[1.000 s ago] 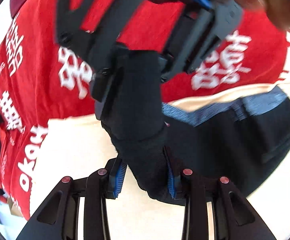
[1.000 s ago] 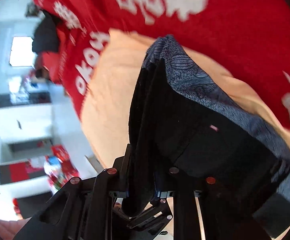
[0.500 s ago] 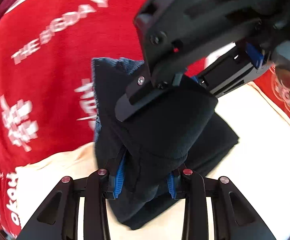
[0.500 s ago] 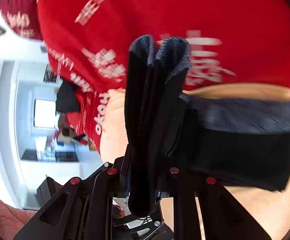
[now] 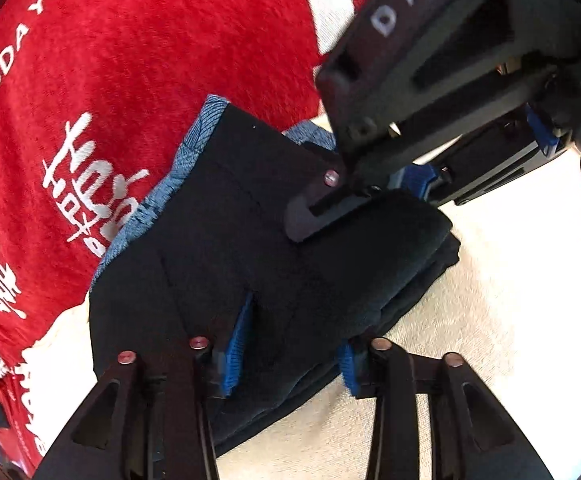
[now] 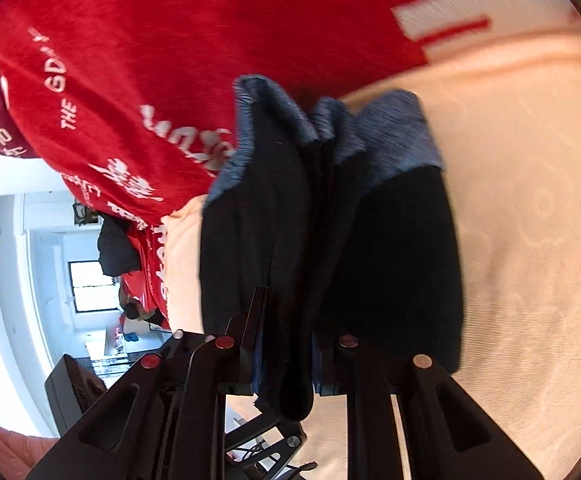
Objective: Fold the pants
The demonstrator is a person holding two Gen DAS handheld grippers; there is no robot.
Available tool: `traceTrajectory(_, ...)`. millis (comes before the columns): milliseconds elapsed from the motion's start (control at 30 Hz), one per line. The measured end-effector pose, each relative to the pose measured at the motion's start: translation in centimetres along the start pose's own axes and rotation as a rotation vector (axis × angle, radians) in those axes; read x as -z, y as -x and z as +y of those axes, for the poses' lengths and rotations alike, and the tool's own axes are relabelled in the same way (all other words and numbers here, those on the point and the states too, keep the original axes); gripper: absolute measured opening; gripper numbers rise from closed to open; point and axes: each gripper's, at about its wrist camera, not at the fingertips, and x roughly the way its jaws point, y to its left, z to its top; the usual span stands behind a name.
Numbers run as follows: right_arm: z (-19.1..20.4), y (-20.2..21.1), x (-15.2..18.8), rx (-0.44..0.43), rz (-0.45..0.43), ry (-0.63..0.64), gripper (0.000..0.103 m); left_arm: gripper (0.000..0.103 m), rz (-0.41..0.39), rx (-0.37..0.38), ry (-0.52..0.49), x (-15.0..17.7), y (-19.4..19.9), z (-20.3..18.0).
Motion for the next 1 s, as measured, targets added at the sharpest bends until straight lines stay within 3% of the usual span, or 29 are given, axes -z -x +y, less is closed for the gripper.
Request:
traceTrajectory(100, -1.0, 0.2, 0.9, -0.023, -0.001, -0.034, 0.020, 0.045, 0.007, -0.015, -0.039, 0.3, 0.6, -0.1)
traceTrajectory(167, -0.6, 0.2, 1.2, -0.018, -0.006, -0.031, 0.020, 0.057, 0.017, 0.007, -0.041, 0.5, 1.2, 0.6)
traceTrajectory(200, -0.9, 0.6, 1.4, -0.004, -0.010, -0.017, 0.020, 0.070, 0.021, 0.031, -0.023, 0.7, 1.8, 1.4)
traceTrajectory(233, -0.3, 1.0, 1.7, 0.025, -0.015, 0.009, 0.020, 0.072, 0.009, 0.052, -0.002, 1.1, 2.7, 2.3)
traceTrajectory(367, 0.8, 1.3, 1.9, 0.184, -0.008, 0.043, 0.022, 0.072, -0.010, 0.067, 0.029, 2.1, 5.2, 5.5)
traceTrajectory(400, 1.0, 1.4, 2.0, 0.248, -0.003, 0.054, 0.025, 0.072, 0.000, 0.079, 0.058, 2.3, 5.3, 6.4)
traceTrajectory(533, 1.3, 2.5, 2.8, 0.352, -0.012, 0.071, 0.026, 0.072, 0.089, 0.100, 0.228, 3.3, 4.3, 11.0)
traceTrajectory(633, 2.0, 2.9, 3.5, 0.398, -0.017, 0.061, 0.028, 0.072, 0.142, 0.057, 0.298, 4.3, 3.6, 13.0)
traceTrajectory(900, 4.7, 2.6, 5.3, 0.468, -0.059, 0.070, 0.030, 0.072, 0.197, 0.074, 0.426, 6.4, 1.8, 17.0)
traceTrajectory(1000, 5.7, 2.3, 5.6, 0.490, -0.069, 0.078, 0.041, 0.072, 0.225, 0.092, 0.479, 7.0, 1.0, 18.2)
